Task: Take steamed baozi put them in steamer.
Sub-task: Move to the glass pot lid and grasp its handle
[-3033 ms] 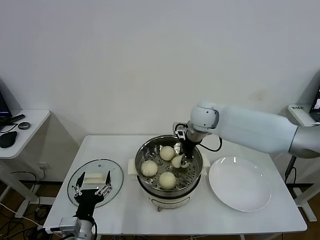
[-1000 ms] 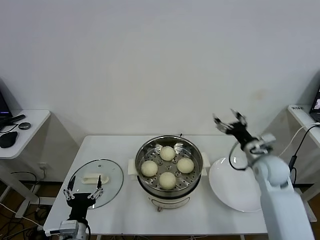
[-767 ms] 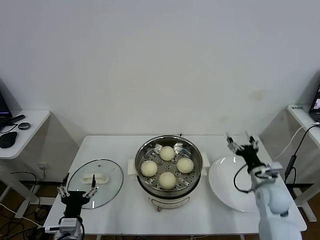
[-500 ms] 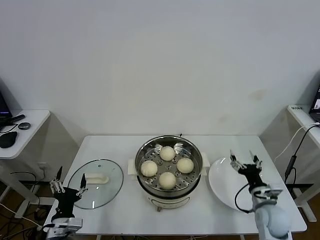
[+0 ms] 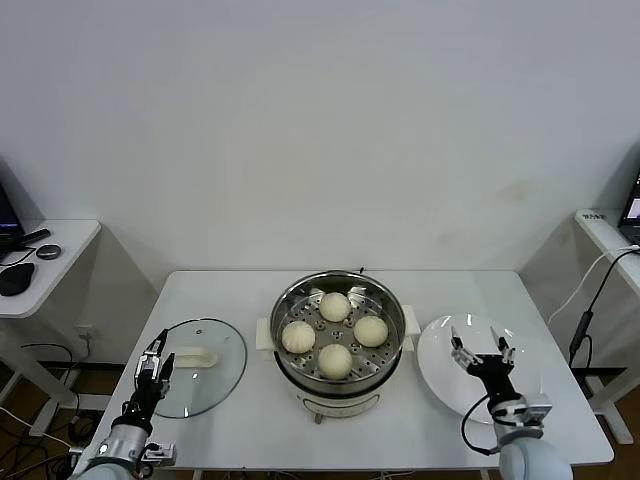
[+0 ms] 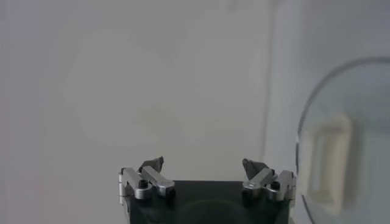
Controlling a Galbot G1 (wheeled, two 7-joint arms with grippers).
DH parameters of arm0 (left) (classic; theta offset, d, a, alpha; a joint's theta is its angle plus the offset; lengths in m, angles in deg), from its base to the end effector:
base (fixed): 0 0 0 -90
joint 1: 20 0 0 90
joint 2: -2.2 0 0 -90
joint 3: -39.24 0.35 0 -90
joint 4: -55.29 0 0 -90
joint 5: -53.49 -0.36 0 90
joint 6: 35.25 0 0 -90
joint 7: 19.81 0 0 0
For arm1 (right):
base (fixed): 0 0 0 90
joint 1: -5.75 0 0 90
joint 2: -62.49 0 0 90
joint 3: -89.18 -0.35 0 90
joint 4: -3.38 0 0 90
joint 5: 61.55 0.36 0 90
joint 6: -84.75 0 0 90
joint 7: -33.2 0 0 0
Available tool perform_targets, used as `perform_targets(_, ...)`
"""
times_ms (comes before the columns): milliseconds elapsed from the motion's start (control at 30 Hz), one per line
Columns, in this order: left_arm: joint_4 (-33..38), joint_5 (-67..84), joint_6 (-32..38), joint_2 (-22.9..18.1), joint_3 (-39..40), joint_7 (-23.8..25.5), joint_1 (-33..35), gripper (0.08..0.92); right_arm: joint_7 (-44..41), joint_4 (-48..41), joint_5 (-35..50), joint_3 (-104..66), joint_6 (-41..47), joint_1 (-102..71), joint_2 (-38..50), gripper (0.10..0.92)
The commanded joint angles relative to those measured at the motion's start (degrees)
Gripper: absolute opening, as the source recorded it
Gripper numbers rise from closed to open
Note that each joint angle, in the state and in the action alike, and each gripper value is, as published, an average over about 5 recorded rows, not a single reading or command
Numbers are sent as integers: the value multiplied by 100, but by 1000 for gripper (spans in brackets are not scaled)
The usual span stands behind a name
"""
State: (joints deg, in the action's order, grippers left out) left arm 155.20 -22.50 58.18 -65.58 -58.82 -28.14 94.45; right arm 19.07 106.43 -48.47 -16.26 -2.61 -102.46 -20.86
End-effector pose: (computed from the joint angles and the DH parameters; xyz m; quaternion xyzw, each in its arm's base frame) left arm 0.2171 0.1550 -0.3710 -0.0366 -0.6478 -0.7607 0.0182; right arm 0.2411 -0.1239 -0.3489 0.0063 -0.9986 -0.0299 0.0431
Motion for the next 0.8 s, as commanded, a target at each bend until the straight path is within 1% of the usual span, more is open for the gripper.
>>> perform_targets(33, -1017, 405, 124, 426, 220, 73, -394, 823, -29, 64, -162, 96, -46, -202, -32, 823)
perform_targets(200, -940, 643, 119, 366, 303, 181, -500, 823, -15, 51, -112, 57, -35, -191, 1, 823)
perform_targets(467, -1073, 787, 151, 289, 423, 385, -632, 823, -3, 38, -70, -36, -46, -214, 13, 823)
perform_targets(600, -1167, 729, 56, 227, 443, 348, -727, 823, -5, 36, -59, -66, -61, -239, 31, 823)
perform_targets(800, -1317, 634, -142, 92, 461, 168, -983, 823, -3, 47, -75, -95, -94, -275, 16, 823)
